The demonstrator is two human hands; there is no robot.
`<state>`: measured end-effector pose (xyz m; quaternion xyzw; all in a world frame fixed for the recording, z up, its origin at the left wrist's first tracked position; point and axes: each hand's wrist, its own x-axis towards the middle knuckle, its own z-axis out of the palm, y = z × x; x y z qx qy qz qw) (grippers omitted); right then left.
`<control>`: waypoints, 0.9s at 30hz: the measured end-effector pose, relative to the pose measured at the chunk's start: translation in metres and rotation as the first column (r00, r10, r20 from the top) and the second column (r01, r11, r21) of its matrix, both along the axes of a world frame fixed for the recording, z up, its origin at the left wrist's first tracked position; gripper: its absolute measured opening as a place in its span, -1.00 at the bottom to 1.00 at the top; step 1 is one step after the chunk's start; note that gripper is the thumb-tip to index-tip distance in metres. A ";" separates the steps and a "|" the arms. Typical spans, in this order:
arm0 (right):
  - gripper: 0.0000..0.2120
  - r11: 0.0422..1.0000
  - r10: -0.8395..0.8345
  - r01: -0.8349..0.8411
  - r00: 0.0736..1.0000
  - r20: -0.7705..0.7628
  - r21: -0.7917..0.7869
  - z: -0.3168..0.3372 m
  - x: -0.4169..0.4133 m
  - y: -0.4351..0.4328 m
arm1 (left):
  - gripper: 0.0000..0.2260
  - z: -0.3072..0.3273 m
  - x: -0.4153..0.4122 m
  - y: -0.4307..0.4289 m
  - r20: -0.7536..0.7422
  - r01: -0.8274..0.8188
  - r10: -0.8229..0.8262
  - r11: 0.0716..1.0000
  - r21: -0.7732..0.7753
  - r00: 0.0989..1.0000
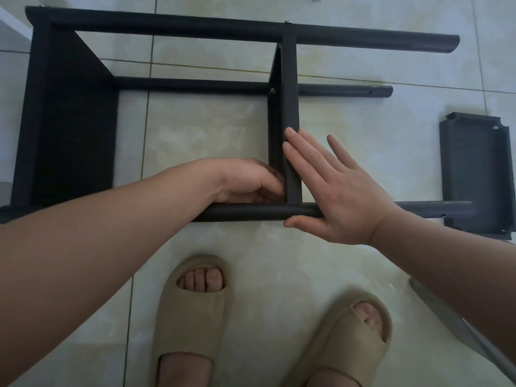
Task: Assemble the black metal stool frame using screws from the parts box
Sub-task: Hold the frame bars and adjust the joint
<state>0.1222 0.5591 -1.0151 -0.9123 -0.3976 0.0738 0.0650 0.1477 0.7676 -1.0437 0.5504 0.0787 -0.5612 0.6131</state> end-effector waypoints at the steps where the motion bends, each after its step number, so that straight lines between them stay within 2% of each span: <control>1: -0.05 1.000 -0.001 0.001 1.000 0.000 0.001 0.000 0.000 0.000 | -0.70 0.000 -0.001 -0.001 0.008 0.022 -0.022 1.000 0.006 1.000; 4: -0.05 1.000 -0.002 0.002 1.000 -0.002 0.004 0.000 0.000 0.000 | -0.62 0.002 -0.001 -0.001 0.021 0.041 -0.042 0.999 0.034 0.999; 14: -0.05 1.000 -0.004 0.004 1.000 -0.006 0.010 0.000 0.000 0.000 | -0.61 0.002 0.008 -0.002 -0.030 0.086 -0.084 0.995 0.050 0.996; 16: -0.05 1.000 -0.002 0.002 1.000 -0.006 0.009 0.000 0.000 0.000 | -0.63 0.001 0.008 0.000 -0.024 0.067 -0.066 0.997 0.033 0.998; 21: -0.05 1.000 -0.002 0.002 1.000 -0.004 0.004 0.000 0.000 0.000 | -0.84 0.000 0.006 0.001 -0.025 0.019 -0.019 1.000 -0.006 1.000; 27: -0.04 1.000 -0.005 0.005 1.000 -0.006 0.004 0.000 0.000 0.000 | -0.78 -0.001 0.005 0.001 -0.020 0.003 -0.004 0.999 -0.047 1.000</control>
